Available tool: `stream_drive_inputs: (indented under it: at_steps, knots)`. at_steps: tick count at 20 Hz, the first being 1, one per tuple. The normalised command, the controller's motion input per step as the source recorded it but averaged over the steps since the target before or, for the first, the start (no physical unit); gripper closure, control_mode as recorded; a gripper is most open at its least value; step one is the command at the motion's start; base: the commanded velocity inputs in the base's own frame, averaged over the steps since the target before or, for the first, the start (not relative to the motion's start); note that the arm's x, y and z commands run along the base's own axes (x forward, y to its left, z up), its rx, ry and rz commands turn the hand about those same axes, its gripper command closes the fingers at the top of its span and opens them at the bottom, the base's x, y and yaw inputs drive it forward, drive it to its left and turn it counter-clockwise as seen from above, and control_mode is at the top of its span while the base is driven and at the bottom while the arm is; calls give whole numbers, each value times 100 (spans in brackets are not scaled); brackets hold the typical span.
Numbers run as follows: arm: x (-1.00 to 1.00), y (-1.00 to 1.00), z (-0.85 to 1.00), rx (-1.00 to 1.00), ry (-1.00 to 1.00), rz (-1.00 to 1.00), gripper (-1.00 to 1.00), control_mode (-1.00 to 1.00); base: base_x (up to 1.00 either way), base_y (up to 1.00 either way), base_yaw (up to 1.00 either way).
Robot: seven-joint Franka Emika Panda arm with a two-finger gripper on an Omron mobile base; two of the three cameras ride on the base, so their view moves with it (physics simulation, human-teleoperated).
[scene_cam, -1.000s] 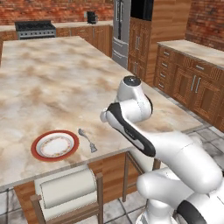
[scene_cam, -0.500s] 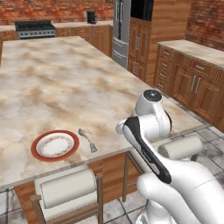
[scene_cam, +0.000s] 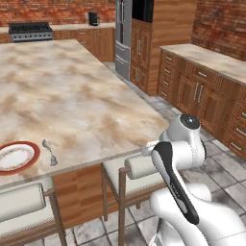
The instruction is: Take the fork and place it on the left side of the plate. Then take the spoon and place it on the right side of the plate. Make sure they're directly next to the plate.
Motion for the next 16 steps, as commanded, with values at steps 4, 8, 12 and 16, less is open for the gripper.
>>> stream_drive_inputs:
  at_steps: [4, 8, 12, 16]
  knots:
    - [0, 0, 0, 0, 0, 0, -100, 100, 22, -100, 7]
    - [0, 0, 0, 0, 0, 0, -100, 100, 53, -100, 10]
    - [0, 0, 0, 0, 0, 0, -100, 100, 57, -100, 9]
    - [0, 0, 0, 0, 0, 0, -100, 100, 99, -99, 11]
